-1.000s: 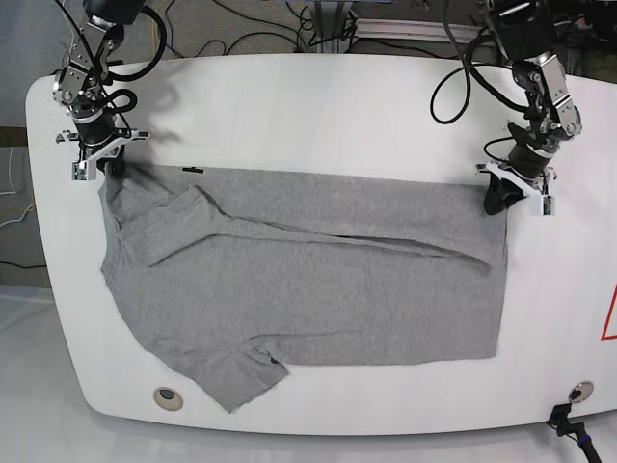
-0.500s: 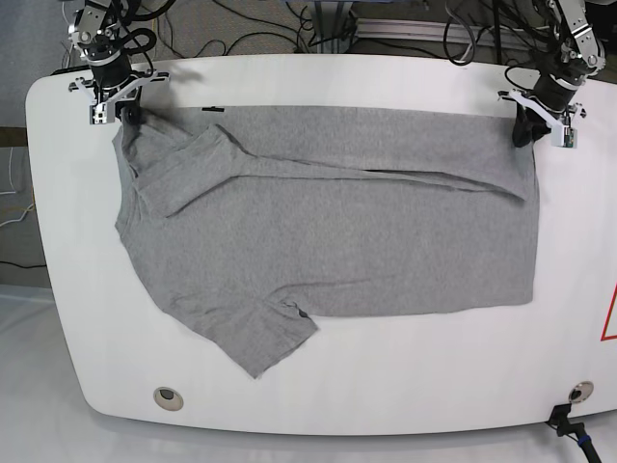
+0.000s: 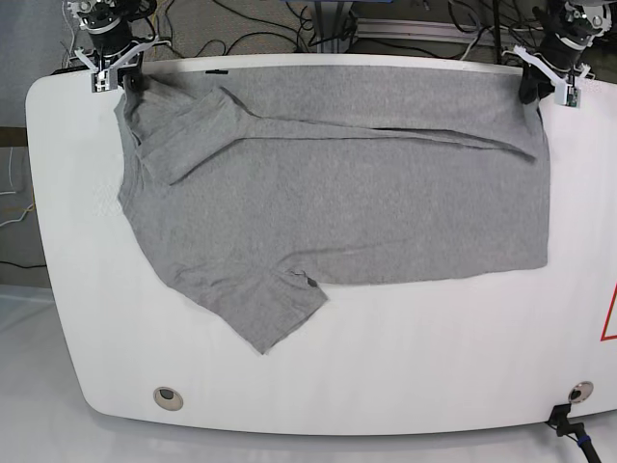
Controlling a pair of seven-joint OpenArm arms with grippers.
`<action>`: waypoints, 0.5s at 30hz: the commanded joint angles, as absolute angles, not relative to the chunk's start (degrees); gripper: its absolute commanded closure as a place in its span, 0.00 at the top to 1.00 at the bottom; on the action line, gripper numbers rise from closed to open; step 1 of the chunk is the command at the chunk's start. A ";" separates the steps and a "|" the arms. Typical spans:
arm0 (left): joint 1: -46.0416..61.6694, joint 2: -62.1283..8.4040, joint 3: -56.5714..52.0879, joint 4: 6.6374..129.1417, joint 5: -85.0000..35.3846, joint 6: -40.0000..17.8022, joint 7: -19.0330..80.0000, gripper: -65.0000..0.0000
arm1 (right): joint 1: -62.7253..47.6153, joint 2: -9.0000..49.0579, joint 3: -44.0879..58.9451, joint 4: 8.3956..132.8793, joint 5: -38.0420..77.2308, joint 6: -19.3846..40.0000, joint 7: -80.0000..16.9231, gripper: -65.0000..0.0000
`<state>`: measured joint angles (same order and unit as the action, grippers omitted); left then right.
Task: Fold the T-shirt properly
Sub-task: 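Drag the folded shirt toward the arms with both grippers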
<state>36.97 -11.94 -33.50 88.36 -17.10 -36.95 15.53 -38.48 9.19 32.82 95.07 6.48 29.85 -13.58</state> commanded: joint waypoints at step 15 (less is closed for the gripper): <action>33.54 -12.09 -38.20 87.96 -13.41 -40.00 20.88 0.37 | -37.14 9.54 33.36 94.81 4.53 29.41 -17.71 0.31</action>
